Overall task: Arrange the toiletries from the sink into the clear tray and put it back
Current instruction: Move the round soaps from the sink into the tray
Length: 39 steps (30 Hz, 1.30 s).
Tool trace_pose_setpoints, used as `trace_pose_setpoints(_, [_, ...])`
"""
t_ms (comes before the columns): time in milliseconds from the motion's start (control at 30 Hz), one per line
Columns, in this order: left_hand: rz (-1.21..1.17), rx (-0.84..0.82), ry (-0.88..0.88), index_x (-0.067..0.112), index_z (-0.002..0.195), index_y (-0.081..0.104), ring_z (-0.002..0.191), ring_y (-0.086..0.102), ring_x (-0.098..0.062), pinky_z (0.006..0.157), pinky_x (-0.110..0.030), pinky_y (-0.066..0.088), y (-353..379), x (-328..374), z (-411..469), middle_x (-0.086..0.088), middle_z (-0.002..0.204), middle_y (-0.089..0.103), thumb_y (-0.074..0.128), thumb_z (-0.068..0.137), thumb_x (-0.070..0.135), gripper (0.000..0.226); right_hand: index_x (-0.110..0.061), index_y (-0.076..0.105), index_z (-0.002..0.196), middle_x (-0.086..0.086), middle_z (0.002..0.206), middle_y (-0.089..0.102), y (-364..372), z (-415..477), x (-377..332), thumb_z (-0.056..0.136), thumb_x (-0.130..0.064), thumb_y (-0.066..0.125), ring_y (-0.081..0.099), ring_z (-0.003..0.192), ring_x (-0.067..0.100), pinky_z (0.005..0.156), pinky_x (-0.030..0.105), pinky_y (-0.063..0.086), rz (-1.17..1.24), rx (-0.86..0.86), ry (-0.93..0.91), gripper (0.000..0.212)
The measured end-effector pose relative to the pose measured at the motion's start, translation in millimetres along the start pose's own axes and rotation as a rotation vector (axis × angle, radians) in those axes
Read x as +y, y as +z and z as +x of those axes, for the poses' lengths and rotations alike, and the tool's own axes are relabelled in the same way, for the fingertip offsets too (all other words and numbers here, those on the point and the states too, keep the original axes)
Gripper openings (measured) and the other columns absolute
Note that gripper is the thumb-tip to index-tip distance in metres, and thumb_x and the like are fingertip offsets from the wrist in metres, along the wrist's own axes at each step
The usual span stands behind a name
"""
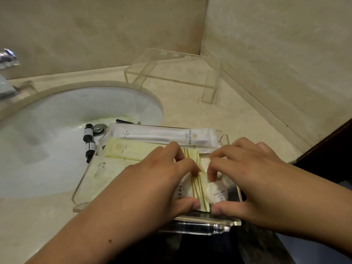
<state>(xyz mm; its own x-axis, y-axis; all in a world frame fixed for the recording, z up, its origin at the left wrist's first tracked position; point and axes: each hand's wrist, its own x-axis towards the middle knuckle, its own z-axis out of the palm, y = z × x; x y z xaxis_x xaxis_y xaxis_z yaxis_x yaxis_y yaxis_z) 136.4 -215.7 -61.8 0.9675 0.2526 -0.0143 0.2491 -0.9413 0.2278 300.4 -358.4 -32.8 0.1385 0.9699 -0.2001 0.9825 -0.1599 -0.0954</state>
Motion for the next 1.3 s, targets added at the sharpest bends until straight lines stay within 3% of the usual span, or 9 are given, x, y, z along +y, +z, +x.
trace_pose_setpoints(200, [-0.043,0.020,0.000,0.054,0.133,0.038,0.114,0.038,0.004,0.084,-0.030,0.053,2,-3,-1,0.025,0.126,0.031,0.055,0.080,0.076,0.060,-0.043,0.048,0.100,-0.023,0.119,0.049,6,1,-2,0.072,-0.084,0.032,0.037,0.115,0.008,0.088,0.028,0.030,-0.047,0.044,0.048,0.052])
trace_pose_setpoints(367, [-0.034,0.034,0.006,0.054,0.134,0.037,0.113,0.038,0.003,0.083,-0.028,0.052,4,-3,-1,0.025,0.127,0.030,0.053,0.080,0.077,0.060,-0.045,0.032,0.105,-0.022,0.111,0.046,-1,1,-8,0.078,-0.078,0.039,0.033,0.110,0.007,0.092,0.029,0.030,-0.024,0.044,0.054,0.043])
trace_pose_setpoints(467, [-0.051,0.044,0.011,0.054,0.133,0.037,0.113,0.038,0.003,0.082,-0.027,0.052,4,-3,-2,0.026,0.126,0.030,0.054,0.081,0.076,0.060,-0.045,0.032,0.106,-0.022,0.111,0.045,-2,1,-10,0.080,-0.076,0.038,0.033,0.110,0.007,0.093,0.028,0.029,-0.035,0.040,0.060,0.041])
trace_pose_setpoints(633, [-0.086,0.097,0.019,0.054,0.134,0.039,0.114,0.038,0.005,0.086,-0.024,0.050,2,-4,-6,0.027,0.126,0.031,0.048,0.081,0.079,0.060,-0.046,0.033,0.109,-0.023,0.113,0.043,0,2,-9,0.076,-0.081,0.032,0.033,0.111,0.007,0.092,0.028,0.030,-0.047,0.030,0.071,0.048])
trace_pose_setpoints(767, [-0.181,0.159,0.024,0.052,0.127,0.052,0.110,0.046,0.006,0.087,-0.022,0.049,-4,-19,-11,0.029,0.117,0.042,0.044,0.083,0.076,0.051,-0.048,0.035,0.117,-0.027,0.119,0.042,-3,3,-7,0.074,-0.083,0.027,0.033,0.116,0.003,0.092,0.027,0.028,-0.011,0.039,0.062,0.056])
trace_pose_setpoints(900, [-0.159,0.233,-0.064,0.052,0.118,0.058,0.109,0.050,0.006,0.086,-0.017,0.042,-12,-50,-18,0.029,0.111,0.050,0.046,0.087,0.072,0.039,-0.051,0.037,0.123,-0.032,0.124,0.042,-9,6,-5,0.077,-0.082,0.030,0.032,0.118,-0.003,0.095,0.026,0.028,0.054,0.090,0.049,0.057])
trace_pose_setpoints(1033, [-0.159,0.283,-0.160,0.054,0.117,0.060,0.108,0.050,0.012,0.084,-0.017,0.044,-22,-78,-33,0.031,0.112,0.053,0.051,0.088,0.062,0.031,-0.053,0.040,0.127,-0.034,0.126,0.042,-12,18,-9,0.078,-0.081,0.028,0.032,0.121,-0.004,0.099,0.026,0.027,0.092,0.157,0.020,0.058])
trace_pose_setpoints(1300, [-0.163,0.337,-0.303,0.049,0.116,0.063,0.101,0.056,0.002,0.083,-0.023,0.049,-39,-115,-51,0.028,0.109,0.057,0.050,0.091,0.054,0.029,-0.050,0.047,0.129,-0.028,0.133,0.046,-34,70,-44,0.085,-0.068,0.044,0.034,0.126,-0.002,0.111,0.032,0.027,0.205,0.242,-0.145,0.047])
